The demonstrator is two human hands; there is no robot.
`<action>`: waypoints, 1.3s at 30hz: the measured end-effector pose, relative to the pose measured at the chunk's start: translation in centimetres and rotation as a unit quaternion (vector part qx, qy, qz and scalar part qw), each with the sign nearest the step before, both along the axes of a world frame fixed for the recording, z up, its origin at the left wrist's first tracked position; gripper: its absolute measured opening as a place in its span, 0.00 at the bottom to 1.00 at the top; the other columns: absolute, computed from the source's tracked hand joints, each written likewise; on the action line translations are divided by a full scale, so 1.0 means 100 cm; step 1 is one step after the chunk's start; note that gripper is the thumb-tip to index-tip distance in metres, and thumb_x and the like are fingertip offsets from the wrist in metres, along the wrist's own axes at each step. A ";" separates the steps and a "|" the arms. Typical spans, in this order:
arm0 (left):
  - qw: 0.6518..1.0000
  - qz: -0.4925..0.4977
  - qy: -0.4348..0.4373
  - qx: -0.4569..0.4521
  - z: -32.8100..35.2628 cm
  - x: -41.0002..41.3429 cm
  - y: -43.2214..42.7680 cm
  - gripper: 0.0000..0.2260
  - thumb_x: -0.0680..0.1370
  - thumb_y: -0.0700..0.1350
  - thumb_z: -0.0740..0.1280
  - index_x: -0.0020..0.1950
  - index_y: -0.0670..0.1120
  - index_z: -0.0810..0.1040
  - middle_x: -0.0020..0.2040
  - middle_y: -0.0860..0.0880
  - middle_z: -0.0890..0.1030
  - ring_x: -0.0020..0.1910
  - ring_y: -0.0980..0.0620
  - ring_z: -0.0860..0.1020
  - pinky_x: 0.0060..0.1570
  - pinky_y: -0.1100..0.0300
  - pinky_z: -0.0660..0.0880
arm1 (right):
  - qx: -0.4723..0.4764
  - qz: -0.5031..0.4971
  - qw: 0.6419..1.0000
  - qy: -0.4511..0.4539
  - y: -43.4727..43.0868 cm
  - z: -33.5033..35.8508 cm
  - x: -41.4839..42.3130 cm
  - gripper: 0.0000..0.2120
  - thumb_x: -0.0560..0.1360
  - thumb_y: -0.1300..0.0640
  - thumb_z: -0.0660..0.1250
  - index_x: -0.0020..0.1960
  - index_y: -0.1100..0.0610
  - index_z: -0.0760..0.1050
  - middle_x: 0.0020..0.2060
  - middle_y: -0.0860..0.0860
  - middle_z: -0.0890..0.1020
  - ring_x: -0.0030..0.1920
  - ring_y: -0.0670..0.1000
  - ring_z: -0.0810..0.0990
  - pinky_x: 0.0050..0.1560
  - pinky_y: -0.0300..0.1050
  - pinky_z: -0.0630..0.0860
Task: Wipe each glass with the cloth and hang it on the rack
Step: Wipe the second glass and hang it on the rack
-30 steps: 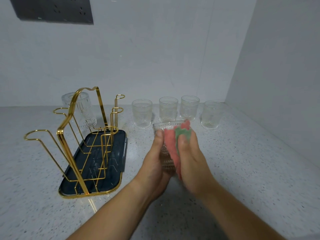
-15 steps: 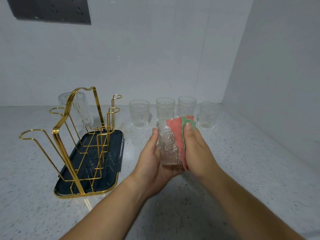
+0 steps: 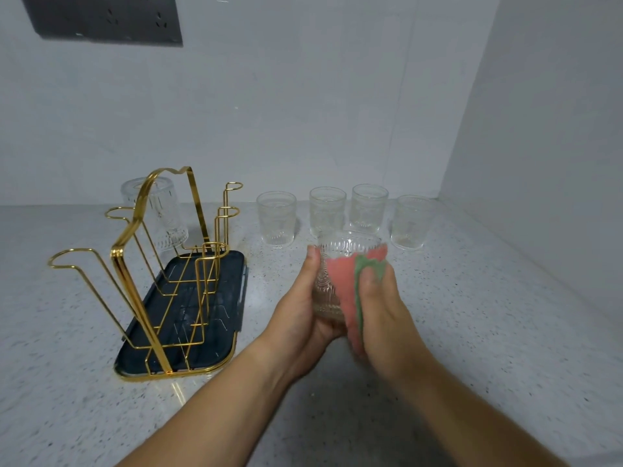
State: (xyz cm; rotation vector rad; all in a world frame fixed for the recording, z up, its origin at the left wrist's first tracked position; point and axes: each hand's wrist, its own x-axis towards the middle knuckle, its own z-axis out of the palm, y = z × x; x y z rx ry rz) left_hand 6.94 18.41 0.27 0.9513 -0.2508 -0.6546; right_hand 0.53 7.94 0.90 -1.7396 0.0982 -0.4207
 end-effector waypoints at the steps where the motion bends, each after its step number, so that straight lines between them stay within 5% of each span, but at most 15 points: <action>1: 1.000 0.002 -0.004 0.000 -0.001 0.001 -0.001 0.30 0.82 0.66 0.54 0.66 0.47 0.85 0.66 0.42 0.84 0.63 0.43 0.84 0.64 0.43 0.78 | 0.025 -0.012 1.000 0.009 -0.003 0.006 0.004 0.23 0.82 0.36 0.49 0.68 0.46 0.69 0.57 0.46 0.83 0.58 0.44 0.83 0.61 0.41 0.79; 3: 1.000 0.001 -0.002 -0.013 -0.002 -0.001 -0.001 0.26 0.82 0.63 0.57 0.66 0.48 0.84 0.67 0.42 0.83 0.64 0.43 0.83 0.68 0.37 0.74 | 0.042 -0.037 0.998 0.028 -0.006 0.018 0.007 0.26 0.79 0.32 0.48 0.67 0.44 0.69 0.56 0.42 0.82 0.55 0.41 0.82 0.61 0.45 0.78; 5: 1.000 -0.013 -0.005 -0.020 -0.003 -0.002 -0.001 0.22 0.81 0.61 0.62 0.64 0.50 0.86 0.66 0.42 0.84 0.62 0.44 0.83 0.71 0.38 0.72 | 0.066 -0.090 0.993 0.024 -0.009 0.028 0.010 0.19 0.83 0.37 0.48 0.65 0.46 0.68 0.50 0.39 0.79 0.48 0.36 0.78 0.49 0.38 0.76; 7: 1.000 -0.013 -0.022 -0.013 -0.002 -0.002 -0.001 0.21 0.79 0.61 0.67 0.64 0.49 0.86 0.63 0.44 0.84 0.57 0.45 0.84 0.63 0.42 0.76 | 0.108 -0.129 0.986 0.008 -0.013 0.038 0.014 0.16 0.85 0.41 0.50 0.64 0.49 0.69 0.48 0.42 0.79 0.45 0.40 0.78 0.41 0.40 0.74; 11: 0.999 -0.001 -0.031 -0.006 -0.006 0.002 0.000 0.45 0.67 0.64 0.80 0.73 0.38 0.71 0.57 0.40 0.82 0.47 0.44 0.83 0.50 0.46 0.79 | 0.105 -0.156 0.981 -0.040 -0.021 0.051 0.021 0.13 0.86 0.45 0.55 0.56 0.50 0.76 0.49 0.49 0.83 0.49 0.48 0.84 0.47 0.47 0.78; 15: 0.999 -0.012 -0.039 -0.022 -0.006 -0.002 -0.001 0.27 0.69 0.58 0.79 0.62 0.46 0.77 0.52 0.45 0.85 0.46 0.45 0.84 0.56 0.37 0.79 | -0.084 -0.127 0.984 -0.088 -0.032 0.061 0.021 0.12 0.83 0.45 0.61 0.47 0.48 0.80 0.53 0.52 0.80 0.51 0.48 0.82 0.55 0.47 0.78; 19: 0.999 0.015 -0.030 -0.010 -0.004 -0.001 0.001 0.22 0.74 0.57 0.73 0.63 0.46 0.79 0.53 0.45 0.85 0.47 0.48 0.84 0.52 0.43 0.81 | -0.124 0.013 0.988 -0.092 -0.033 0.069 0.010 0.17 0.83 0.49 0.62 0.40 0.54 0.80 0.27 0.50 0.78 0.27 0.48 0.76 0.32 0.41 0.74; 22: 0.999 0.020 -0.026 -0.001 -0.003 0.002 0.004 0.28 0.73 0.60 0.74 0.66 0.44 0.80 0.57 0.44 0.84 0.49 0.48 0.83 0.47 0.49 0.82 | -0.205 0.097 0.971 -0.078 -0.044 0.067 -0.001 0.21 0.83 0.40 0.57 0.42 0.51 0.78 0.31 0.52 0.76 0.32 0.53 0.75 0.38 0.40 0.75; 25: 0.999 0.020 -0.047 0.015 -0.004 0.003 0.005 0.33 0.74 0.61 0.74 0.71 0.41 0.76 0.58 0.41 0.83 0.47 0.47 0.82 0.43 0.52 0.80 | -0.382 0.132 0.914 -0.024 -0.059 0.065 -0.007 0.26 0.77 0.29 0.55 0.39 0.50 0.73 0.35 0.51 0.75 0.37 0.53 0.73 0.43 0.55 0.74; 28: 0.997 0.004 -0.075 0.022 -0.006 0.002 0.003 0.38 0.73 0.61 0.75 0.72 0.35 0.72 0.54 0.36 0.80 0.40 0.46 0.79 0.36 0.56 0.76 | -0.413 0.171 0.892 0.065 -0.068 0.072 -0.014 0.34 0.68 0.20 0.59 0.46 0.51 0.79 0.42 0.48 0.79 0.41 0.49 0.77 0.47 0.57 0.78; 31: 0.997 -0.016 -0.075 0.022 -0.007 -0.001 0.001 0.37 0.70 0.61 0.76 0.66 0.34 0.75 0.46 0.39 0.82 0.35 0.48 0.80 0.31 0.59 0.76 | -0.394 0.272 0.870 0.121 -0.064 0.081 -0.022 0.22 0.71 0.33 0.71 0.60 0.42 0.82 0.57 0.37 0.81 0.58 0.38 0.80 0.61 0.40 0.76; 33: 0.996 -0.035 -0.075 0.020 -0.006 -0.003 0.002 0.33 0.66 0.61 0.80 0.60 0.39 0.78 0.41 0.44 0.82 0.34 0.48 0.80 0.31 0.56 0.79 | -0.398 0.306 0.853 0.143 -0.059 0.083 -0.026 0.18 0.73 0.42 0.75 0.62 0.43 0.81 0.57 0.35 0.81 0.59 0.36 0.79 0.61 0.32 0.74; 36: 0.997 -0.030 -0.070 0.030 -0.004 -0.006 0.001 0.21 0.65 0.57 0.80 0.48 0.44 0.80 0.39 0.44 0.82 0.34 0.46 0.81 0.33 0.51 0.82 | -0.399 0.299 0.851 0.163 -0.056 0.072 -0.025 0.19 0.74 0.45 0.76 0.63 0.47 0.81 0.58 0.43 0.84 0.60 0.41 0.81 0.65 0.41 0.75; 39: 0.996 0.002 -0.079 0.032 -0.003 -0.008 0.000 0.16 0.64 0.54 0.80 0.45 0.46 0.83 0.40 0.44 0.84 0.35 0.47 0.82 0.35 0.52 0.83 | -0.314 0.275 0.892 0.173 -0.055 0.065 -0.025 0.16 0.73 0.51 0.78 0.59 0.50 0.84 0.52 0.45 0.87 0.54 0.43 0.85 0.61 0.43 0.79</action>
